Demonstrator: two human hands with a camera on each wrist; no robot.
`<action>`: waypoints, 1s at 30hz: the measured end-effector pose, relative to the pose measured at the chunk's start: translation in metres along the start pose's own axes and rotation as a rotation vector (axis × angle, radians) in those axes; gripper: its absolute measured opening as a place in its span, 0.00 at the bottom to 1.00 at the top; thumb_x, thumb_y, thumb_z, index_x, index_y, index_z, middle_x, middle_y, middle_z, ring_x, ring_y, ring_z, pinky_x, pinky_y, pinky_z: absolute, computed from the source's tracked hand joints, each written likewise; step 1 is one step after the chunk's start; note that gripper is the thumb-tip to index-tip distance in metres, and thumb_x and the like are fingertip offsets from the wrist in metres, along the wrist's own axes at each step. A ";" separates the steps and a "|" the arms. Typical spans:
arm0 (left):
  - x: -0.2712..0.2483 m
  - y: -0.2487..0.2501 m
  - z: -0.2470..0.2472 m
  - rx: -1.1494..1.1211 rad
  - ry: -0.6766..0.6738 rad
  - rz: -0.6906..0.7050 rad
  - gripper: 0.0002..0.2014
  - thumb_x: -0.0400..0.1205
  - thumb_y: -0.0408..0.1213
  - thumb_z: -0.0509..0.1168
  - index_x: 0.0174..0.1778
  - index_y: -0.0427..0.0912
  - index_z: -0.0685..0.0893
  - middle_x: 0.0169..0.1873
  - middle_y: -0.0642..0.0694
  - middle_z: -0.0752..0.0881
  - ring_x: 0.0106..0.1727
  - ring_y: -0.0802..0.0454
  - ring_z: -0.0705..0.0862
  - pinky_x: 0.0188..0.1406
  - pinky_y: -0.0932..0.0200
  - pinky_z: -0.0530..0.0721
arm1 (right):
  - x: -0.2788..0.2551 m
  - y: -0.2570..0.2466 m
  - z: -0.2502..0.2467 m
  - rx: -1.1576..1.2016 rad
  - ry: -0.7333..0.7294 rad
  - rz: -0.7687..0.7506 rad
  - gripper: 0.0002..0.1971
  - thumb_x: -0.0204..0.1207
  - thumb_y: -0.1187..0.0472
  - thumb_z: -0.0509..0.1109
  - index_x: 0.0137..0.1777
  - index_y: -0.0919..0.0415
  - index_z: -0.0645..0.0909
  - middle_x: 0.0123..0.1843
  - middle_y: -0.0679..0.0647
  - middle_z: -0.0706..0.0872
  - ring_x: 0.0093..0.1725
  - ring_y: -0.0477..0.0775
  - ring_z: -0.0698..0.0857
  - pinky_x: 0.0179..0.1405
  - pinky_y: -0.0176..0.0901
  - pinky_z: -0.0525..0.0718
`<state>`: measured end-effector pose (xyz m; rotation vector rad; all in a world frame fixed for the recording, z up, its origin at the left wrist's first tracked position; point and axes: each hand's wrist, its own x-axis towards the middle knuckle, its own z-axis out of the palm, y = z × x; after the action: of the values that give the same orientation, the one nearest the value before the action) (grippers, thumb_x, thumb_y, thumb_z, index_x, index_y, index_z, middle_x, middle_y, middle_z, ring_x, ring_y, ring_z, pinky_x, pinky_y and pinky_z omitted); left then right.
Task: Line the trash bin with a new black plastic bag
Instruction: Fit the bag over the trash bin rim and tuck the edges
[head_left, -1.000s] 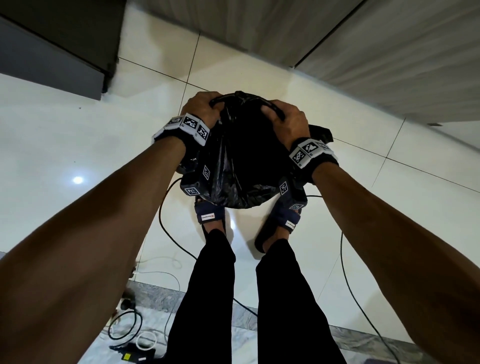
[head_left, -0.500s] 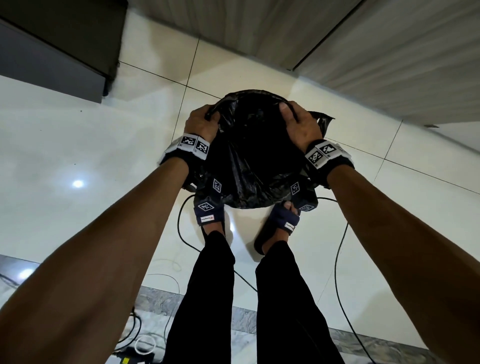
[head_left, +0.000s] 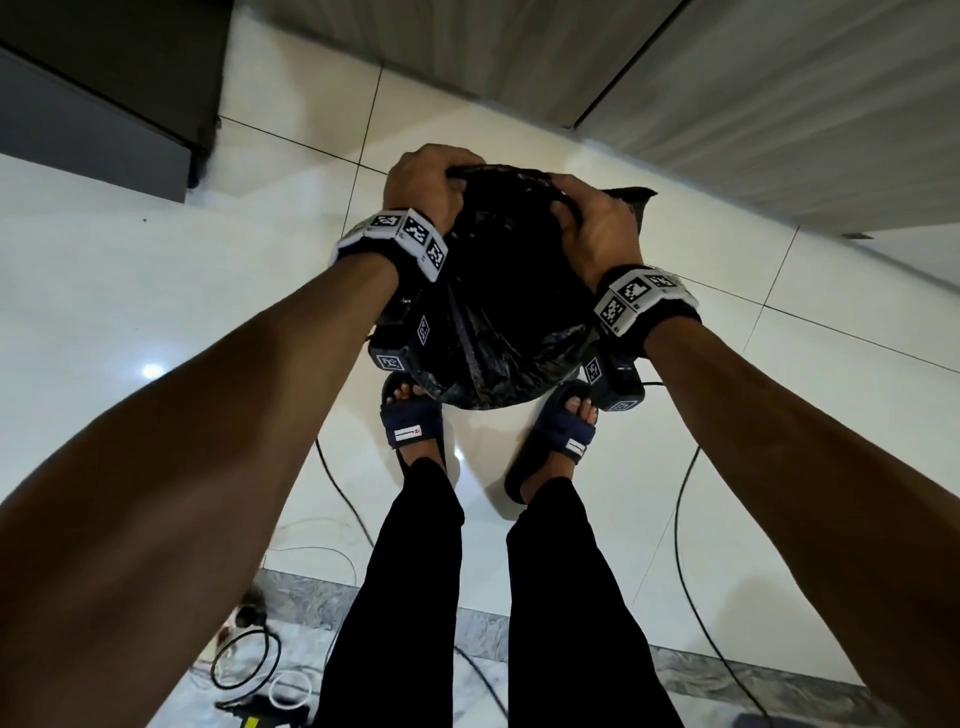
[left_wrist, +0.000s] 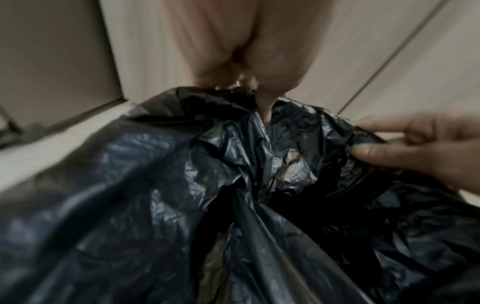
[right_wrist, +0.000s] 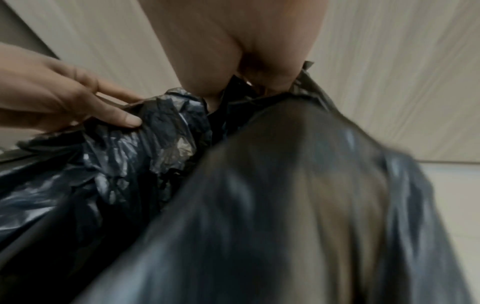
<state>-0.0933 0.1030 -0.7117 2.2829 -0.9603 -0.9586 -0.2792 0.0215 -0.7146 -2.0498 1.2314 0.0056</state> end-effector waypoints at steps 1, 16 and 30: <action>-0.001 -0.003 0.000 -0.024 0.005 -0.032 0.19 0.77 0.28 0.60 0.59 0.48 0.87 0.59 0.47 0.88 0.63 0.51 0.83 0.64 0.70 0.74 | 0.000 0.001 -0.001 -0.013 -0.012 -0.001 0.17 0.82 0.60 0.59 0.69 0.50 0.78 0.55 0.61 0.90 0.57 0.64 0.86 0.60 0.47 0.82; -0.007 -0.003 -0.005 0.023 0.049 0.020 0.26 0.72 0.32 0.65 0.67 0.56 0.78 0.65 0.49 0.83 0.67 0.48 0.79 0.69 0.57 0.76 | 0.005 0.007 -0.010 -0.024 -0.058 0.083 0.18 0.85 0.52 0.58 0.73 0.48 0.74 0.61 0.64 0.87 0.60 0.68 0.84 0.60 0.48 0.78; -0.009 -0.041 -0.005 -0.253 0.032 -0.257 0.14 0.78 0.33 0.68 0.59 0.38 0.86 0.54 0.45 0.87 0.54 0.54 0.84 0.41 0.84 0.75 | 0.011 -0.004 -0.017 -0.018 -0.059 -0.062 0.18 0.82 0.59 0.61 0.70 0.46 0.78 0.64 0.54 0.88 0.64 0.60 0.84 0.66 0.44 0.78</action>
<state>-0.0769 0.1368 -0.7318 2.2299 -0.5054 -1.0777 -0.2755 0.0041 -0.7037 -2.0876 1.1351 0.0474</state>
